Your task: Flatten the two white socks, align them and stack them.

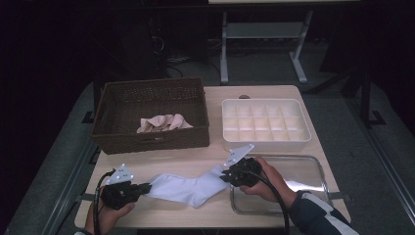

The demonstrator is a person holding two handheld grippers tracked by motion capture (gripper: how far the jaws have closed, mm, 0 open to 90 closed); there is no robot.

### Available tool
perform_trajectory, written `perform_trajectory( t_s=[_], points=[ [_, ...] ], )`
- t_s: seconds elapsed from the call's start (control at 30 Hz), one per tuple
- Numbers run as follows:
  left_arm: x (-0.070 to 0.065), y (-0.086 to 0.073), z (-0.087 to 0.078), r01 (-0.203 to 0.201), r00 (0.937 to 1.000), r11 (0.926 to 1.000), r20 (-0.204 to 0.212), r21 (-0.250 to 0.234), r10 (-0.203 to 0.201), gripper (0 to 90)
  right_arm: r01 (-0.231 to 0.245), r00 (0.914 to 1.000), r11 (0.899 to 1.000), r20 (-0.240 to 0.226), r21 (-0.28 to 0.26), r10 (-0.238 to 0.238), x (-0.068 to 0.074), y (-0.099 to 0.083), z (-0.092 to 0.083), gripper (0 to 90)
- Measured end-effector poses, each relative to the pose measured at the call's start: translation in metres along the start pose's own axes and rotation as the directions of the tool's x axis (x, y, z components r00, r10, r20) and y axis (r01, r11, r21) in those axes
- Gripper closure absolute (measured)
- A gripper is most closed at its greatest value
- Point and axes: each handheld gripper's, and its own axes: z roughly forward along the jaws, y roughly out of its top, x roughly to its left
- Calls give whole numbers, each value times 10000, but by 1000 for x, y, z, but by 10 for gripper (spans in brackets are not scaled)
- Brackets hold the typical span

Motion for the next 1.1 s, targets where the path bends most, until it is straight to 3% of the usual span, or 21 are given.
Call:
perform_trajectory(
  t_s=[0.13, 0.2, 0.23, 0.33, 0.37, 0.4, 0.43, 0.47, 0.5, 0.53, 0.57, 0.6, 0.63, 0.67, 0.7, 0.73, 0.8, 0.9, 0.93, 1.0, 1.1],
  points=[
    [6, 0, 6, 4, 10000, 10000, -98, -55, -5, 859, -4, 9998, 10000, 222, 21, 4, -5, -1, 5, 800],
    [8, 0, 10, 19, 9997, 10000, -260, -55, -21, 841, -249, 9990, 9997, 374, 16, 248, -8, -2, 9, 771],
    [8, 0, 10, 19, 9997, 10000, -260, -55, -21, 799, -249, 9990, 9997, 374, 16, 248, -8, -2, 9, 771],
    [6, -2, 13, -105, 9998, 9998, -138, 187, 108, 673, -316, 9988, 9991, 374, 272, 305, -12, -6, 13, 613],
    [6, -2, 13, -57, 9997, 9998, -238, 183, 61, 673, -316, 9988, 9991, 374, 272, 305, -12, -6, 13, 613],
    [9, -4, 9, 224, 9990, 9996, -385, -150, -229, 553, -398, 9986, 9986, 353, 352, 385, -14, -8, 15, 538],
    [9, -4, 9, 224, 9990, 9996, -385, -150, -229, 520, -398, 9986, 9986, 353, 352, 385, -14, -8, 15, 538],
    [10, -5, 5, 525, 9980, 9972, -326, -536, -543, 520, -555, 9980, 9980, 335, 297, 545, -14, -8, 15, 526],
    [11, -4, 3, 643, 9969, 9954, -404, -707, -673, 431, -581, 9972, 9982, 483, 156, 572, -15, -8, 13, 535],
    [12, -3, 0, 700, 9957, 9923, -538, -1021, -758, 421, -636, 9965, 9980, 542, -65, 638, -15, -7, 11, 590],
    [12, -3, 0, 700, 9957, 9923, -538, -1021, -758, 425, -636, 9965, 9980, 542, -65, 638, -15, -7, 11, 590],
    [10, -1, 0, 588, 9975, 9910, -316, -1202, -630, 435, -414, 9975, 9975, 544, -581, 445, -13, -4, 5, 734],
    [8, 1, 1, 469, 9982, 9917, -316, -1199, -510, 435, -414, 9975, 9975, 544, -581, 445, -13, -4, 5, 734],
    [4, 4, 4, 241, 9990, 9926, -352, -1187, -285, 425, -106, 9994, 9959, 310, -902, 134, -7, 1, 3, 828],
    [1, 6, 7, 169, 9993, 9932, -308, -1150, -206, 425, -106, 9994, 9959, 310, -902, 134, -7, 1, 3, 828],
    [-5, 11, 15, -18, 9997, 9946, -241, -1036, -7, 396, 156, 9998, 9969, -82, -775, -163, 2, 5, 9, 853],
    [-7, 13, 20, -158, 9997, 9961, -213, -864, 140, 361, 626, 9977, 9966, -240, -544, -640, 8, 6, 19, 849],
    [-12, 13, 36, -402, 9991, 9986, -168, -338, 397, 343, 753, 9966, 9960, -299, -473, -767, 12, 8, 31, 817],
    [-13, 12, 41, -508, 9985, 9986, -205, -134, 505, 313, 828, 9958, 9933, -314, -811, -855, 13, 11, 38, 795],
    [-14, 11, 45, -639, 9974, 9979, -316, 90, 642, 306, 703, 9965, 9937, -380, -874, -739, 15, 14, 40, 800],
    [-15, 8, 50, -950, 9947, 9945, -346, 441, 966, 303, 1048, 9919, 9876, -596, -1171, -1123, 24, 23, 51, 811]
  ],
)
